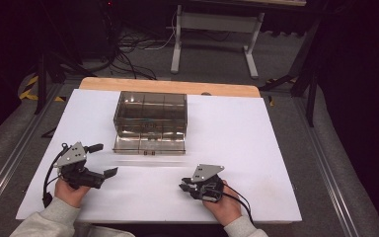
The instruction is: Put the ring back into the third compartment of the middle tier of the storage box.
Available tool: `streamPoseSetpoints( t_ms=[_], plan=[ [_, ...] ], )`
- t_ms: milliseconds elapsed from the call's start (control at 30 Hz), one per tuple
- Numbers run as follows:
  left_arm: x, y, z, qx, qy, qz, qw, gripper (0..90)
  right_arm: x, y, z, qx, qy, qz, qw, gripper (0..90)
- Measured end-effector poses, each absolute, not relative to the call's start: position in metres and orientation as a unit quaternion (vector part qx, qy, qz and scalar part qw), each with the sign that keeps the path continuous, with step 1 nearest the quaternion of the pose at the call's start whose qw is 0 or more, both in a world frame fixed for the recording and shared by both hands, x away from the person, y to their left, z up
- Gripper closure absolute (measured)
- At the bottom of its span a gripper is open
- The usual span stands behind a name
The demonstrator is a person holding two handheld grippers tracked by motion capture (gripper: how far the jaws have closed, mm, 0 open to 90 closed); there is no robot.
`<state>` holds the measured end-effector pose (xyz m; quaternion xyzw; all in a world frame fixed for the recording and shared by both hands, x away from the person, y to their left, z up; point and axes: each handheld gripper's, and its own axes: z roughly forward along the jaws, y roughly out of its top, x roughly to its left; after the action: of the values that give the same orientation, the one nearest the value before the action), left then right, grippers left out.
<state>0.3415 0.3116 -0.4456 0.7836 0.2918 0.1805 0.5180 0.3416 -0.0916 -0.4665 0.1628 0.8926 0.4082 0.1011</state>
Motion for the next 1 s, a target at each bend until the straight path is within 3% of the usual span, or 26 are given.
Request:
streamPoseSetpoints(
  t_ms=[1000],
  plan=[
    [0.342,0.312,-0.446,0.782,0.297,0.179,0.518,0.2,0.339,-0.105,-0.457,0.19,0.864,0.447,0.133,74.5]
  ],
)
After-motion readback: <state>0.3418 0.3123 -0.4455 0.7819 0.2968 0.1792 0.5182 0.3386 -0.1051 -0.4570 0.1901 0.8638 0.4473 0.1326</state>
